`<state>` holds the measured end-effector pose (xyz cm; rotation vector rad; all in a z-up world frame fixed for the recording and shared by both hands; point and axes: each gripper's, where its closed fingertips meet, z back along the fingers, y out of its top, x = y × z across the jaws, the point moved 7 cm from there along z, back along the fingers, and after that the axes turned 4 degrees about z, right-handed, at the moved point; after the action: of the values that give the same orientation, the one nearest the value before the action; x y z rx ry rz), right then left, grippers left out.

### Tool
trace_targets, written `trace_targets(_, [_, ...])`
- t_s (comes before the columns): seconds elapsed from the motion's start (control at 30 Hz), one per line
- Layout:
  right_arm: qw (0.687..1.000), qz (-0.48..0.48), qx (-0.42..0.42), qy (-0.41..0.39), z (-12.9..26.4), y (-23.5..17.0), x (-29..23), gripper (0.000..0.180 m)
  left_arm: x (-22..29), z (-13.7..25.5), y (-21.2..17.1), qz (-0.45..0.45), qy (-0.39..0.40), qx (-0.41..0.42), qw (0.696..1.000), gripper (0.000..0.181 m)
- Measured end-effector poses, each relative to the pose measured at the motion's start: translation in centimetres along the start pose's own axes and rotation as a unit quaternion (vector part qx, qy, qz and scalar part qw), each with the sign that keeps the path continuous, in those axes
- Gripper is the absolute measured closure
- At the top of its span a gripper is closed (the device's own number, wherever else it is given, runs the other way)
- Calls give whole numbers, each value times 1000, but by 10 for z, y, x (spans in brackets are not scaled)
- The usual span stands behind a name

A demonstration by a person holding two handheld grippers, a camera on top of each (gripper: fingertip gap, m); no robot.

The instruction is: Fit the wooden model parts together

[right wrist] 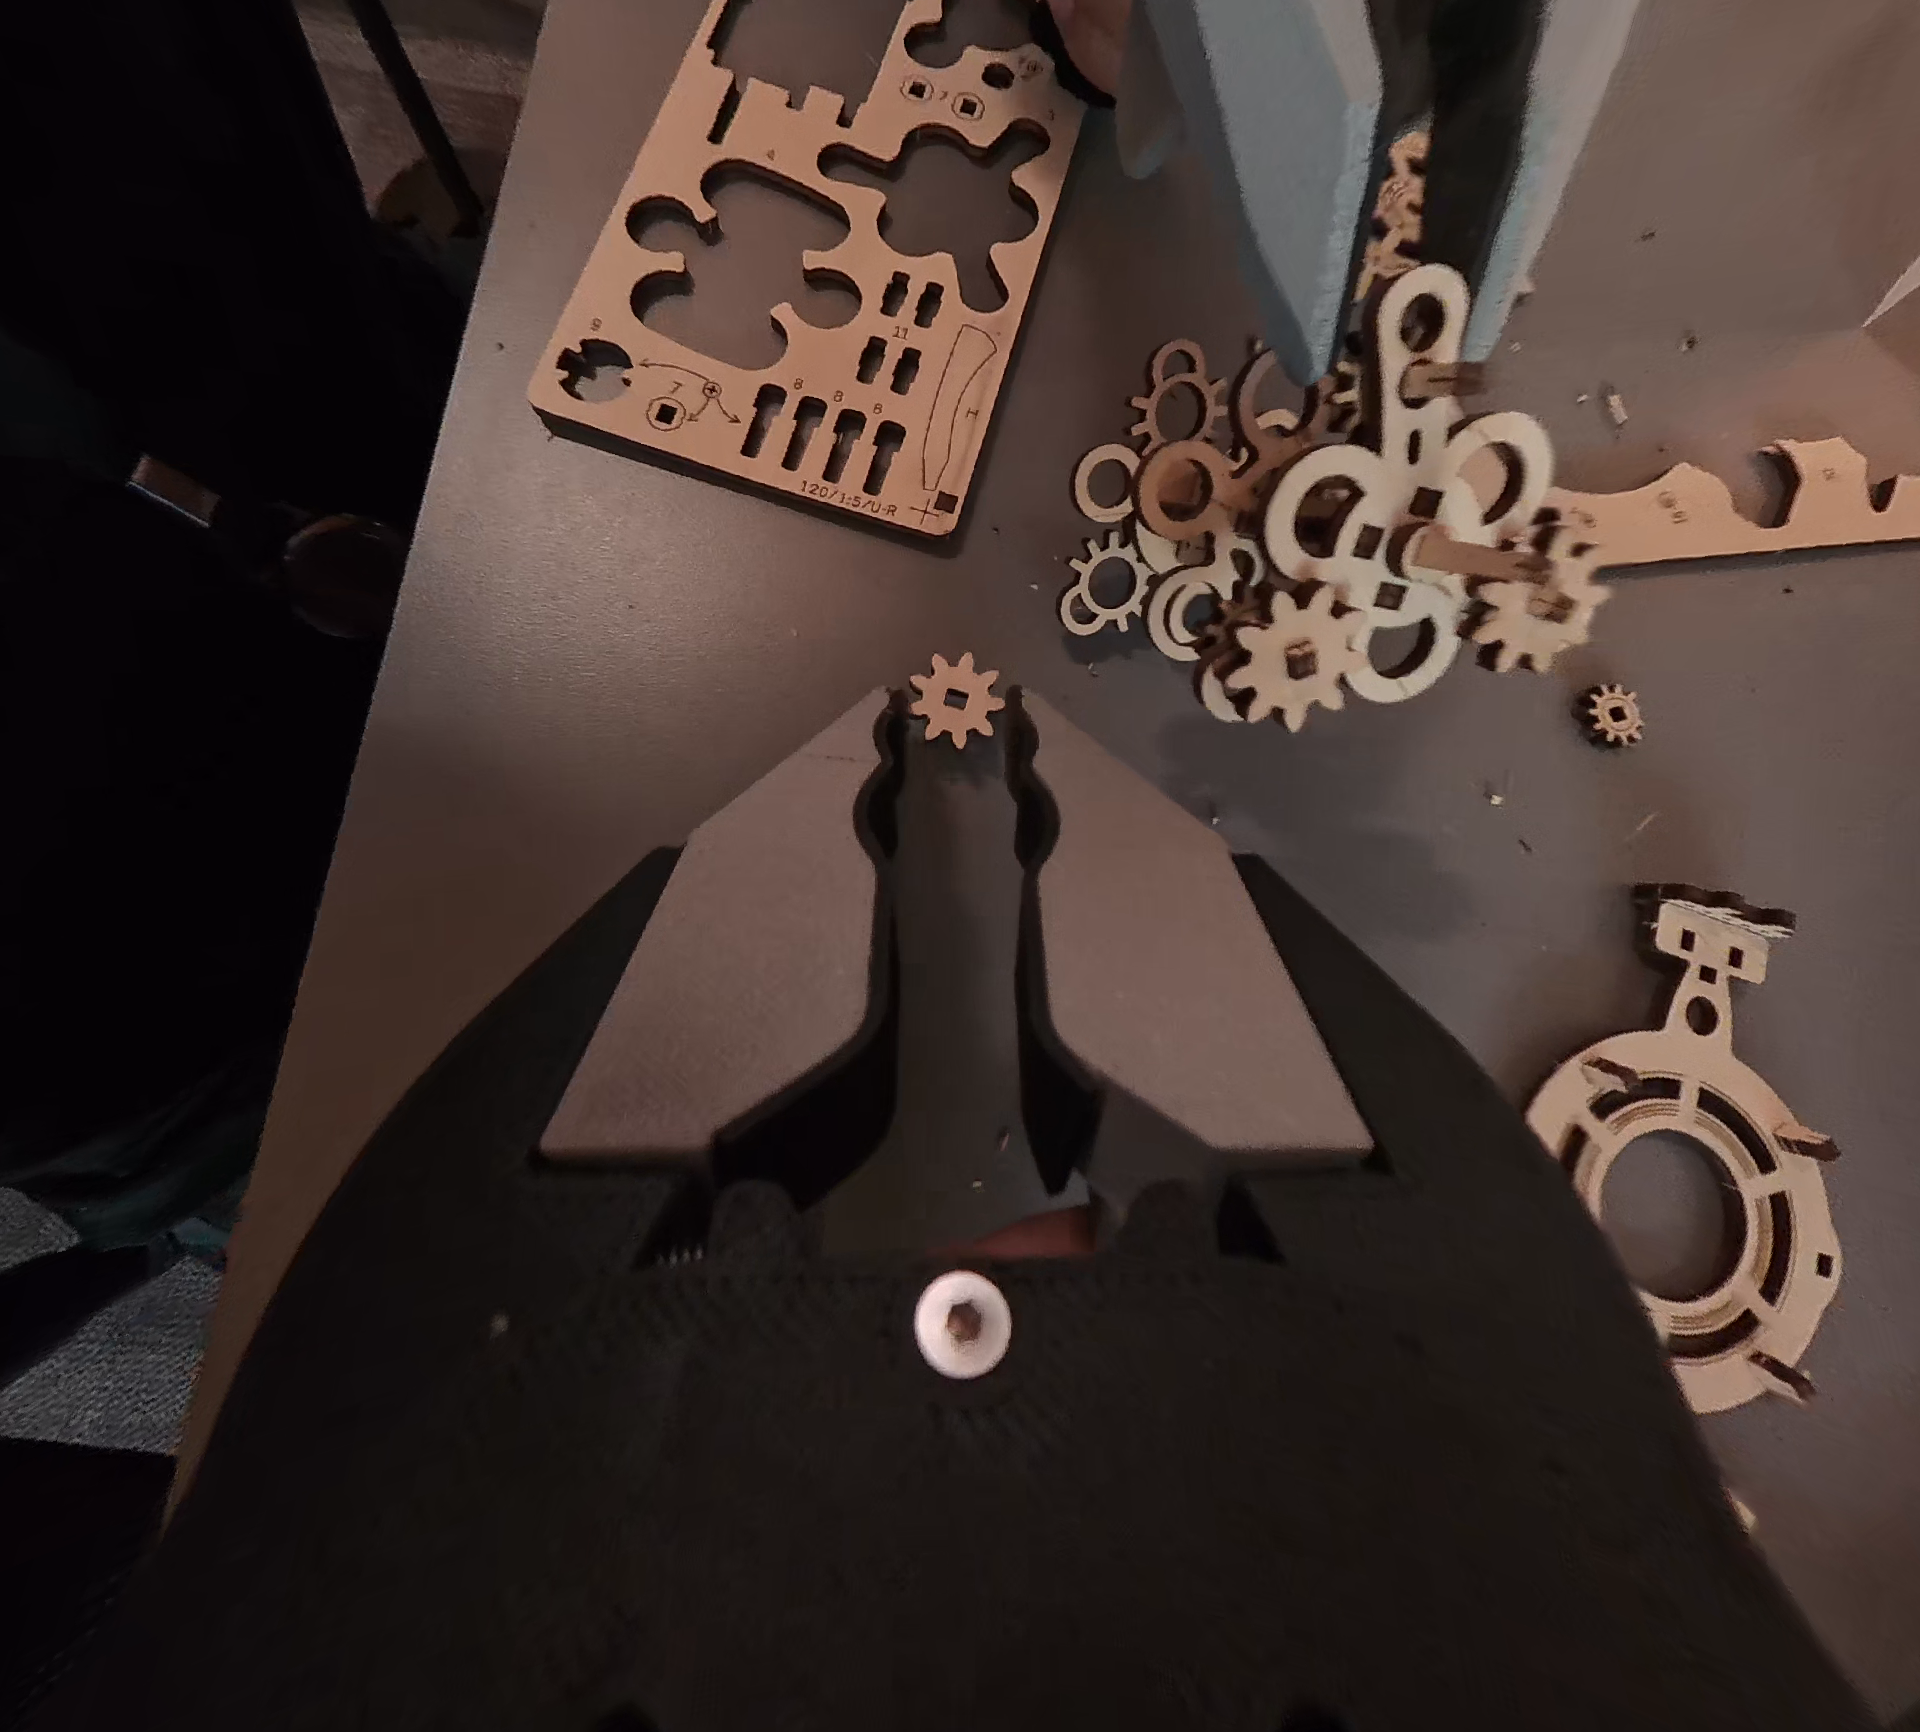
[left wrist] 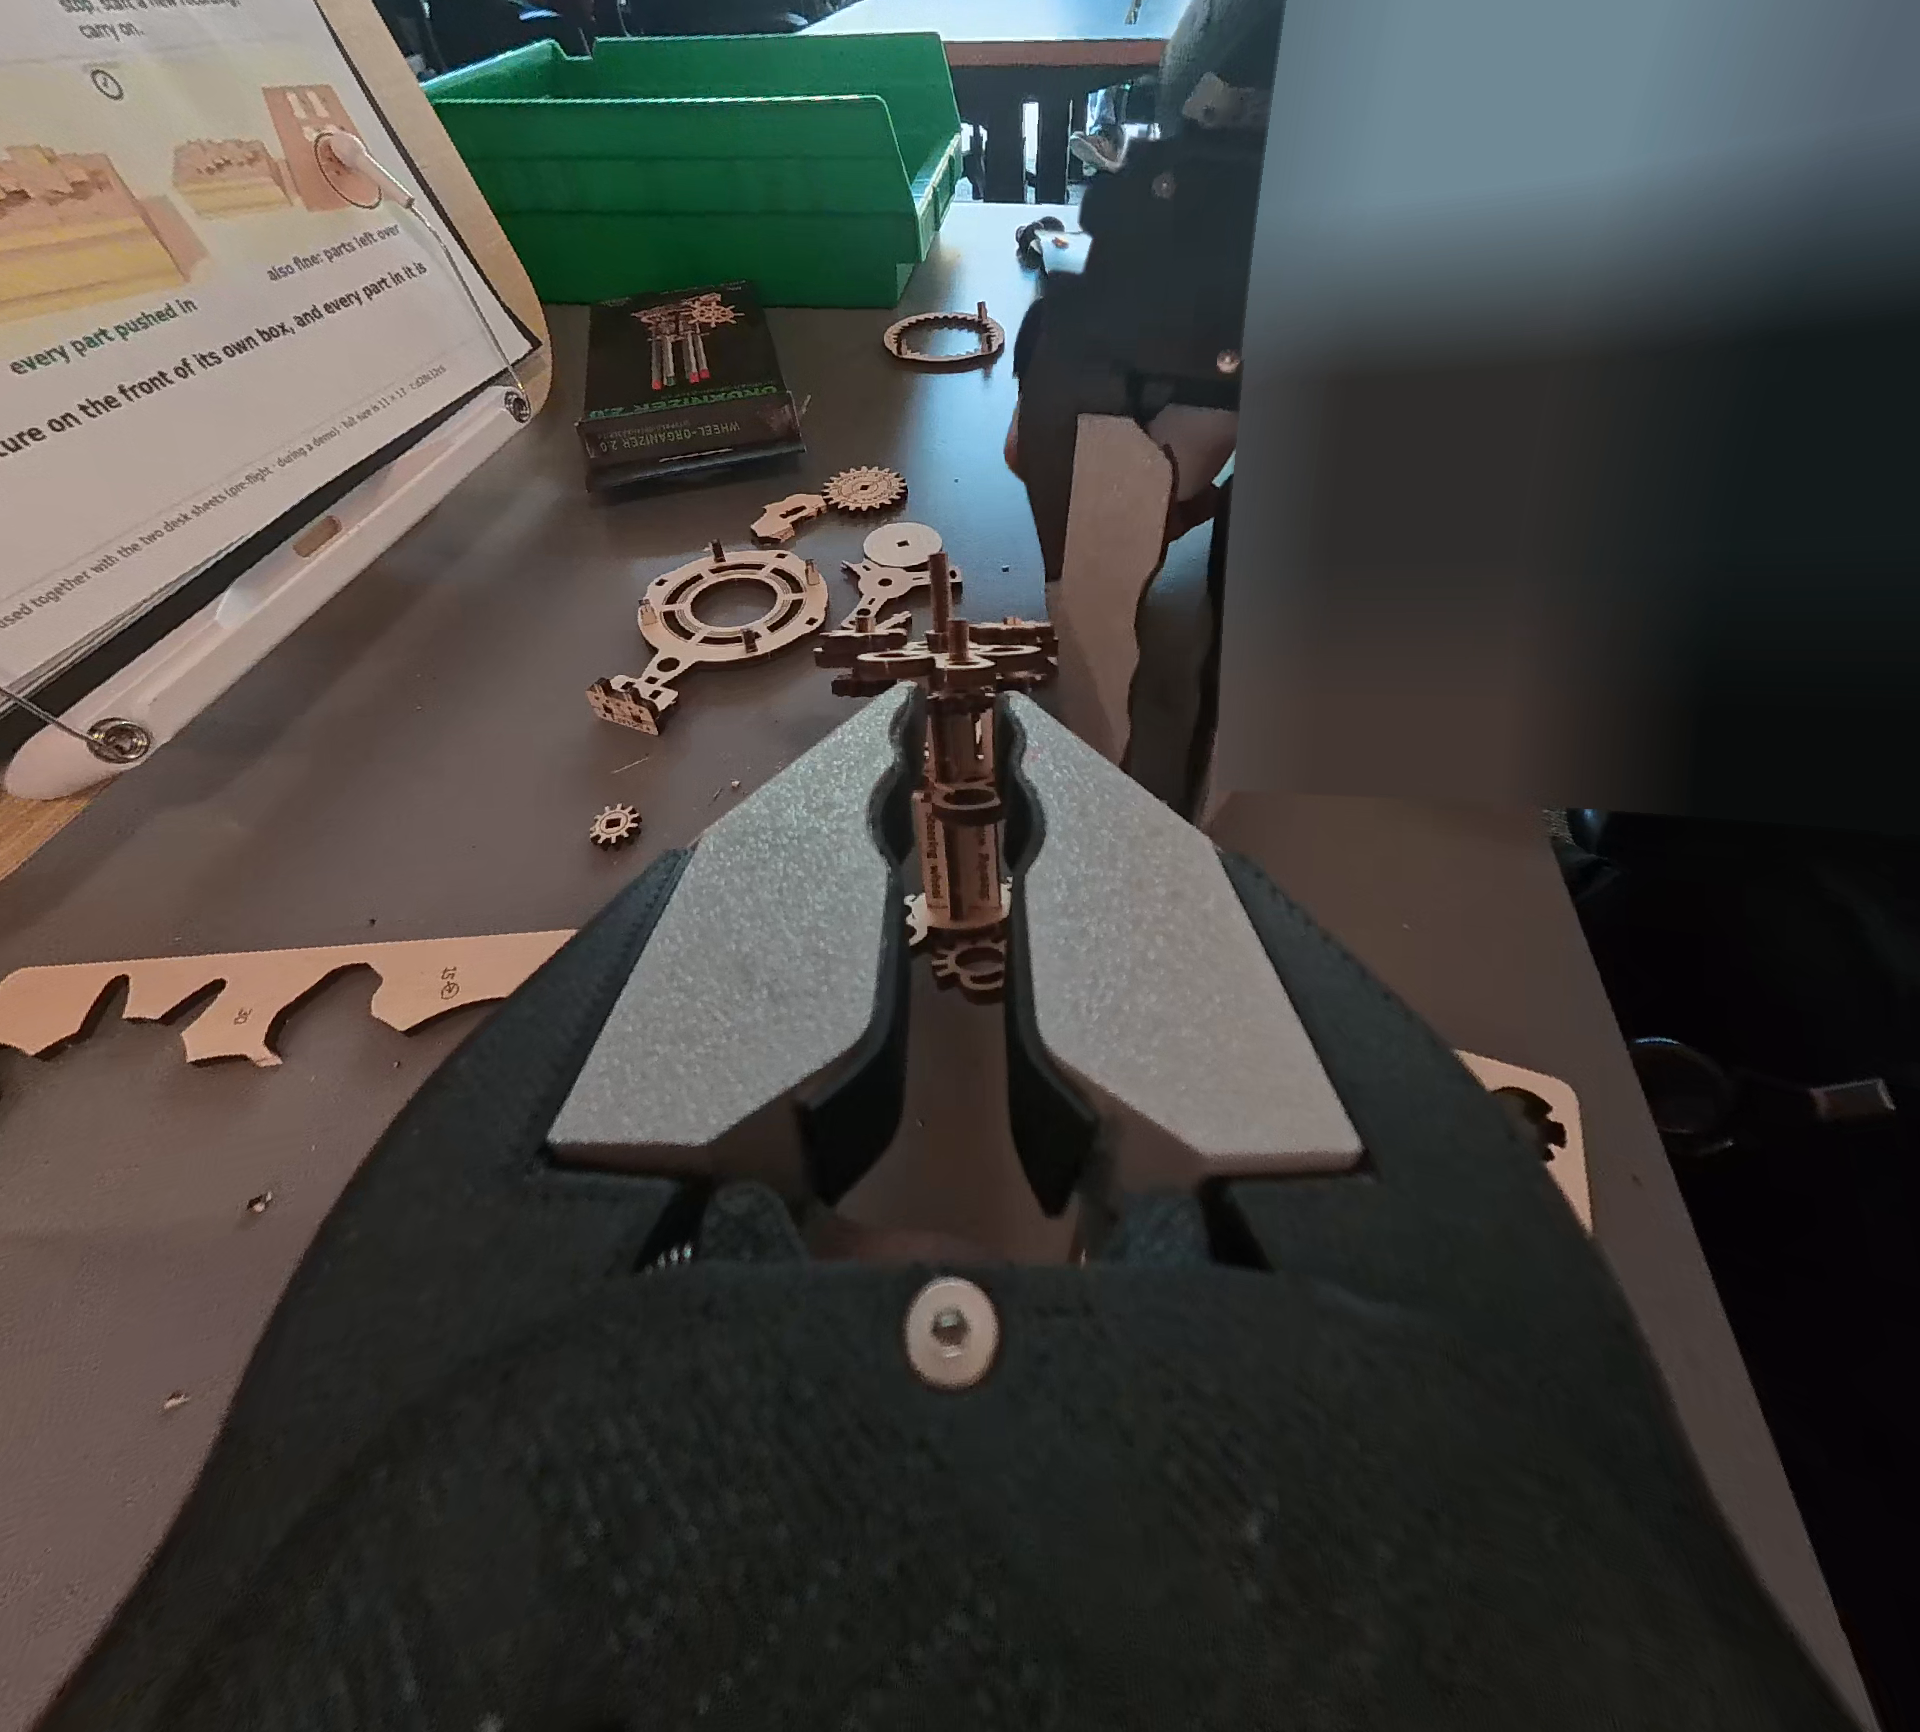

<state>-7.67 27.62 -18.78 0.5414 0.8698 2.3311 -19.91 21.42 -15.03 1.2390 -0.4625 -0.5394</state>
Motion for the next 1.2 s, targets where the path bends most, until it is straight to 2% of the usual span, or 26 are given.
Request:
trace_targets(0.03, [1000, 2, 7, -2, 3, 1, 1, 164, 0, 0, 0, 0, 0, 0, 1000, 171])
trace_targets(0.27, [995, 13, 101, -10, 33, 15, 0, 165, 2, 0, 0, -8, -1, 2, 1000, 171])
trace_targets(0.5, [983, 25, 159, -92, 52, 25, 11, 165, 5, 0, 1, -25, -7, 8, 1000, 171])
trace_targets(0.87, [971, 55, 159, -169, 50, 34, 15, 165, 10, -1, 2, -41, -21, 12, 999, 171])
trace_targets(1.2, [969, 67, 165, -172, 46, 40, 13, 165, 18, 0, 2, -63, -46, 20, 997, 170])
